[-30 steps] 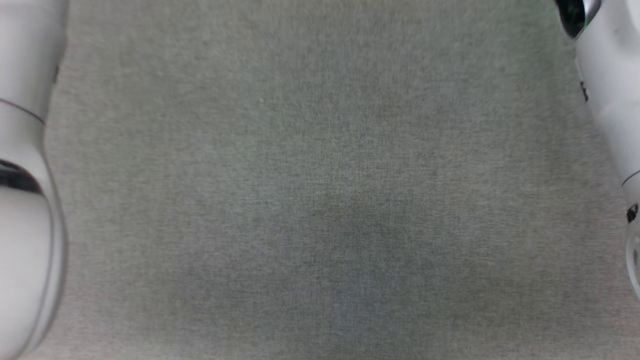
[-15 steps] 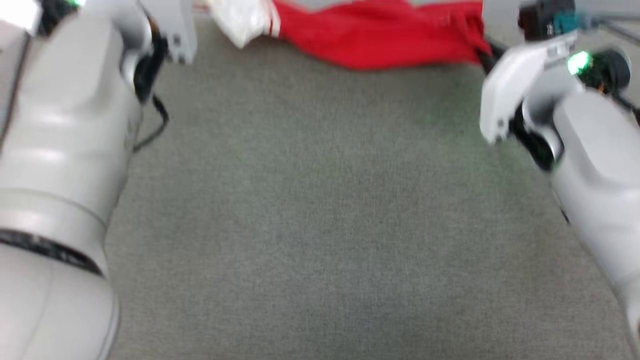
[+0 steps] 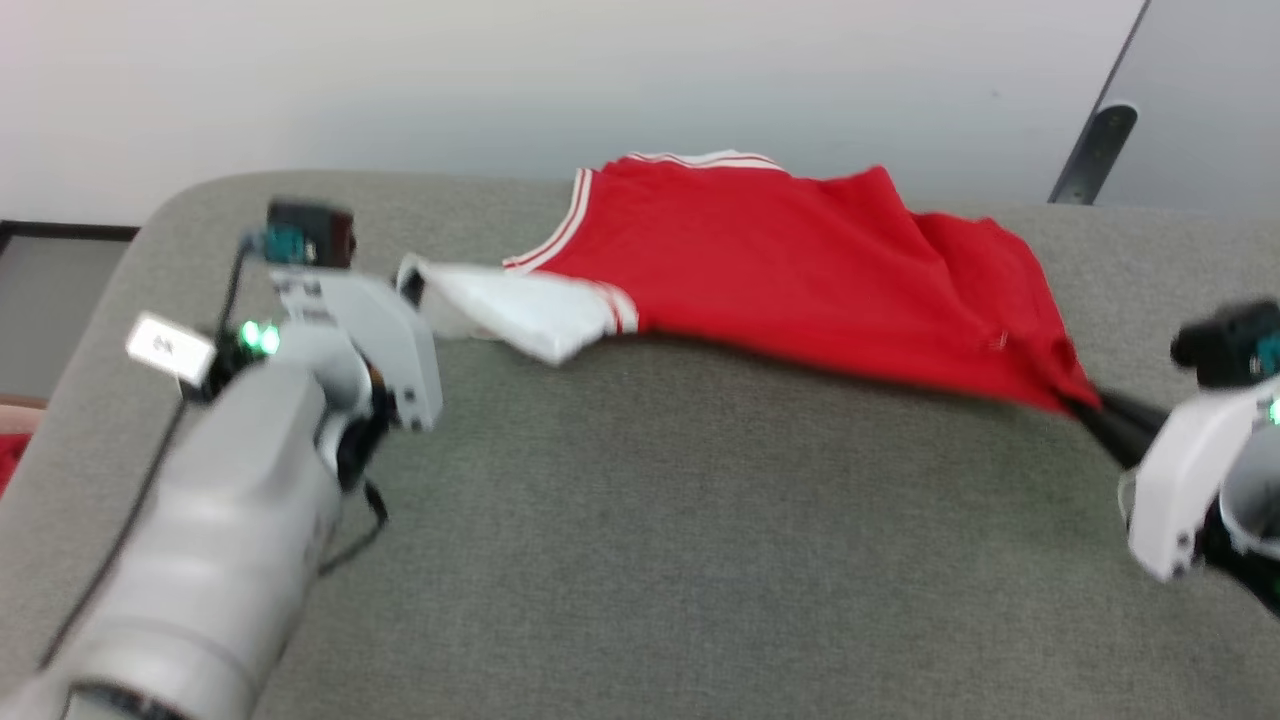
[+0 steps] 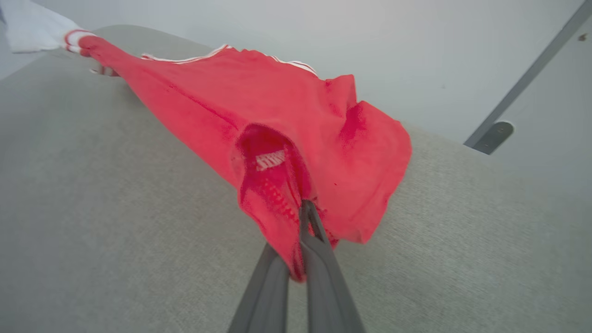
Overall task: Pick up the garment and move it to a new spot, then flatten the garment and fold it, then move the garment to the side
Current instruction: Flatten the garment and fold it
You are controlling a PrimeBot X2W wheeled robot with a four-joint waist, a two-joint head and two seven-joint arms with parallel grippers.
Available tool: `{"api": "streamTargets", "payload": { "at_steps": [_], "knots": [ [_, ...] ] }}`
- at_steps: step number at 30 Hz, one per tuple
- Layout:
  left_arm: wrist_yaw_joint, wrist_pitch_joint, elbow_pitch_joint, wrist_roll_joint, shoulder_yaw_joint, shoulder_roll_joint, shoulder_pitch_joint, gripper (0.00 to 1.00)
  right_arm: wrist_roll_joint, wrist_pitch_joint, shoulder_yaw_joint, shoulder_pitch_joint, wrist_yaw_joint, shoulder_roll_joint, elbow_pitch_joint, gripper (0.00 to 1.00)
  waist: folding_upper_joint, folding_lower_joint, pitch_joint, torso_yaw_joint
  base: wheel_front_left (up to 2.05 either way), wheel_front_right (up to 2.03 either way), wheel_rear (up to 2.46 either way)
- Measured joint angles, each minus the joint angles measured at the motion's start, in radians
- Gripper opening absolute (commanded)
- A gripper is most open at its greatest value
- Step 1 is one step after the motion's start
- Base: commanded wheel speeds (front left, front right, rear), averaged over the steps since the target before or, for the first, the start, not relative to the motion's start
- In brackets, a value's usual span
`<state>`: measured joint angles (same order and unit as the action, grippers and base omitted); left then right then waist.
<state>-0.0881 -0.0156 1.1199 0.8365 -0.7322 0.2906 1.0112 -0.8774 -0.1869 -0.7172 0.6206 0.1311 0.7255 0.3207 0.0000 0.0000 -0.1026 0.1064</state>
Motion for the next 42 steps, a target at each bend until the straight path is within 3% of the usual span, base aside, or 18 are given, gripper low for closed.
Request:
{"api": "streamTargets", "payload": {
  "at_steps": [3, 6, 8, 15, 19, 21, 25, 35, 40, 42],
  "knots": [
    [0.053, 0.05, -0.119, 0.016, 0.0, 0.04, -0.108, 0.0, -0.021, -0.007, 0.016, -0.084, 0.0, 0.038, -0.079, 0.0, 0.0, 0.0, 0.013, 0.011, 0.0, 0.0, 0.0],
    [0.139, 0.12, -0.326, 0.04, 0.008, 0.108, -0.23, 0.0, -0.036, -0.017, 0.042, -0.158, 0.0, 0.068, -0.14, 0.0, 0.0, 0.0, 0.019, 0.014, 0.0, 0.0, 0.0],
    [0.218, 0.187, -0.514, 0.049, 0.008, 0.162, -0.33, 0.0, -0.037, -0.025, 0.069, -0.205, 0.0, 0.081, -0.168, 0.0, 0.0, -0.0001, 0.018, 0.014, 0.0, 0.0, 0.0],
    [0.584, 0.411, -1.251, 0.084, 0.025, 0.41, -0.662, 0.0, -0.028, -0.073, 0.193, -0.34, 0.0, 0.081, -0.243, 0.0, 0.0, -0.0001, -0.001, 0.012, 0.0, 0.0, 0.0],
    [0.735, 0.493, -1.508, 0.079, 0.012, 0.502, -0.772, 0.0, -0.022, -0.12, 0.266, -0.418, 0.0, 0.07, -0.275, 0.0, 0.0, 0.0, -0.015, 0.009, 0.0, 0.0, 0.0],
    [0.784, 0.525, -1.592, 0.071, 0.001, 0.535, -0.798, 0.0, -0.018, -0.139, 0.311, -0.457, 0.0, 0.056, -0.289, 0.0, 0.0, -0.0001, -0.02, 0.007, 0.0, 0.0, 0.0],
    [0.842, 0.586, -1.694, 0.068, -0.03, 0.573, -0.837, 0.0, -0.018, -0.199, 0.392, -0.549, 0.0, 0.027, -0.33, 0.0, 0.0, 0.0, -0.027, 0.005, 0.0, 0.0, 0.0],
    [0.926, 0.695, -1.825, 0.03, -0.092, 0.63, -0.843, 0.0, 0.048, -0.361, 0.587, -0.717, 0.0, -0.079, -0.47, 0.0, 0.0, 0.0, -0.048, -0.026, 0.0, 0.0, 0.0],
    [0.921, 0.729, -1.821, -0.024, -0.064, 0.681, -0.732, 0.0, 0.132, -0.428, 0.652, -0.703, 0.0, -0.16, -0.504, 0.0, 0.0, 0.0, -0.059, -0.048, 0.0, 0.0, 0.0],
    [0.893, 0.747, -1.808, -0.039, -0.061, 0.693, -0.682, 0.0, 0.161, -0.456, 0.664, -0.677, 0.0, -0.189, -0.512, 0.0, 0.0, 0.0, -0.064, -0.058, 0.0, 0.0, 0.0]
  ]
}}
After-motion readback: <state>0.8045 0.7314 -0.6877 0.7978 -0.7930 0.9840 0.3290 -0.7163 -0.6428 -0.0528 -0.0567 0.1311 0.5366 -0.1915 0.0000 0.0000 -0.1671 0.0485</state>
